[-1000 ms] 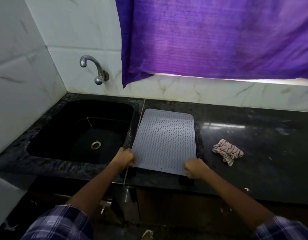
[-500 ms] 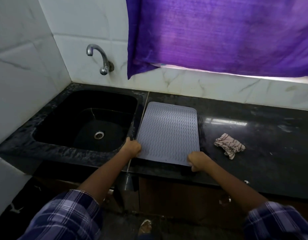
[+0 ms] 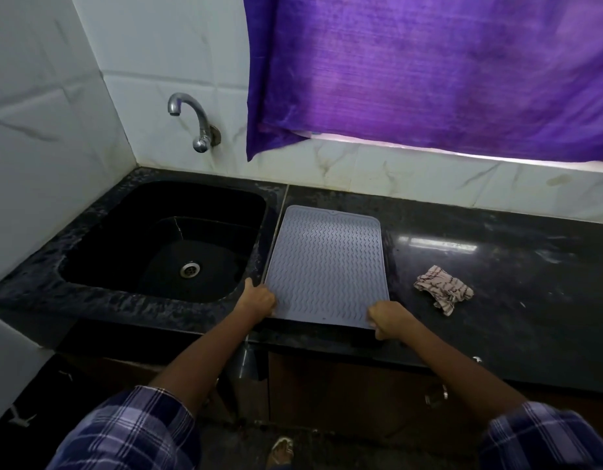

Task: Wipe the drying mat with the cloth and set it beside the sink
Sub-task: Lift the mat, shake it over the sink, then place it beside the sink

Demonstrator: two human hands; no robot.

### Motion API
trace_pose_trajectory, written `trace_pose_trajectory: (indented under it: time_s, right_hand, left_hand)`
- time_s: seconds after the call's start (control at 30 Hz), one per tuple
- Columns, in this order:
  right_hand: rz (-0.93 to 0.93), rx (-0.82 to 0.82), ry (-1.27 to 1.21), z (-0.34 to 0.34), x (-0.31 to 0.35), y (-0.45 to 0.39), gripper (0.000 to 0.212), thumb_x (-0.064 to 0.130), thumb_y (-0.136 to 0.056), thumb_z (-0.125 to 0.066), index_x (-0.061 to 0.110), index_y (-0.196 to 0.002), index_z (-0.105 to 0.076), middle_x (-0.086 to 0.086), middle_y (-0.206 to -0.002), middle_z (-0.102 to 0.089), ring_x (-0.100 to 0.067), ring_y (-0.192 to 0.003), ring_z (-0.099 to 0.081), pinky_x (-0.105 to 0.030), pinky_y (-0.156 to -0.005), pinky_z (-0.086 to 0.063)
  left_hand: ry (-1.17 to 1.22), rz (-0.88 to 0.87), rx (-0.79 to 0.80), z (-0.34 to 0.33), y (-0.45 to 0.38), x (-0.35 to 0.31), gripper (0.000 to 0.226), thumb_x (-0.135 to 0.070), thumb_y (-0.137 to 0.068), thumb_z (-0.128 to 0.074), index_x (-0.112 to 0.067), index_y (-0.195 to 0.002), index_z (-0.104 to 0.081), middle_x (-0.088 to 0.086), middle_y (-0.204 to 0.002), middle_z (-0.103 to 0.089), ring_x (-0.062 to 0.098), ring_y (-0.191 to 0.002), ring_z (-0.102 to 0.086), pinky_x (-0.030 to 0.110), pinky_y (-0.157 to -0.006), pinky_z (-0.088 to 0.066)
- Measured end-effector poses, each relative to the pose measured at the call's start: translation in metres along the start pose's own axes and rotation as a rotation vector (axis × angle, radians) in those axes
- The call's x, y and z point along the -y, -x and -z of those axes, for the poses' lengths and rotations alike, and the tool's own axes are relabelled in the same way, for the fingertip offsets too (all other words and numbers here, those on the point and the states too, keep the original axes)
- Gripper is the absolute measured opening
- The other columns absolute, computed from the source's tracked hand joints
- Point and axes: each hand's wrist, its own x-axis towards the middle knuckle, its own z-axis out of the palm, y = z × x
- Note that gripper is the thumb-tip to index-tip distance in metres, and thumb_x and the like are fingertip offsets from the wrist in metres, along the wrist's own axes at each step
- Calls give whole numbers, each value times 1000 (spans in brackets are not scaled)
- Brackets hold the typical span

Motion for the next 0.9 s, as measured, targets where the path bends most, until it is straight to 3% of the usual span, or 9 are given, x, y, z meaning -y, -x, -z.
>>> trace_pose_trajectory:
  time_s: [0.17, 0.27, 0.33, 0.43, 0.57, 0.67, 0.8, 0.9]
  right_hand:
    - [-31, 73, -74, 1, -2, -7, 40, 19, -84, -64, 5, -120, -55, -13, -123, -56, -26, -114, -55, -32, -93, -45]
    - [-81, 131, -279, 15, -15, -21, 32, 19, -80, -66, 0, -106, -64, -10, -97, -61, -18, -86, -59, -28, -71, -47]
    - [-131, 99, -424, 29, -29, -34, 25, 23, -77, -67, 3, -93, -69, -3, -82, -60, -13, -72, -57, -23, -65, -45]
    - [-222, -88, -529, 51, -59, -66, 27, 27, -84, -59, 3, -92, -67, -10, -94, -67, -22, -89, -64, -32, -79, -51]
    - [-342, -286, -669, 74, -96, -129, 25, 19, -91, -51, -1, -92, -66, -20, -100, -67, -34, -101, -63, -36, -80, -49]
    - [-425, -419, -735, 83, -116, -184, 36, 18, -94, -51, 3, -126, -56, -22, -127, -57, -35, -119, -53, -39, -95, -45]
    - [-538, -474, -668, 86, -139, -245, 41, 18, -97, -47, 5, -136, -45, -22, -133, -48, -36, -127, -42, -45, -100, -42]
    - [-573, -428, -611, 85, -149, -269, 36, 18, -96, -49, 6, -130, -50, -20, -130, -52, -35, -127, -42, -44, -98, -43]
  left_hand:
    - [-7, -8, 43, 8, -5, 0, 36, -34, -98, -44, -13, -122, -60, 7, -127, -59, 24, -123, -48, 54, -112, -21]
    - [127, 2, 115, 27, -20, 15, 38, -36, -96, -48, -12, -122, -60, 7, -130, -58, 24, -126, -48, 54, -113, -20]
    - [261, 42, 65, 41, -37, 36, 33, -35, -93, -53, -15, -117, -63, 4, -126, -60, 23, -123, -51, 51, -111, -24]
    - [411, 125, -68, 69, -78, 73, 22, -30, -91, -56, -21, -107, -68, 0, -120, -65, 20, -119, -55, 47, -108, -30]
    - [584, 230, -171, 101, -153, 104, 21, -27, -91, -55, -24, -107, -69, 3, -120, -65, 23, -120, -55, 46, -107, -35]
    - [625, 228, -164, 109, -214, 116, 28, -31, -94, -53, -23, -120, -63, 5, -128, -61, 27, -126, -50, 48, -109, -33]
    - [576, 135, -153, 109, -280, 124, 42, -41, -95, -51, -20, -131, -53, 6, -135, -56, 29, -133, -40, 48, -108, -29]
    - [554, 100, -111, 107, -309, 123, 38, -40, -95, -51, -21, -129, -54, 4, -130, -59, 28, -132, -40, 50, -110, -26]
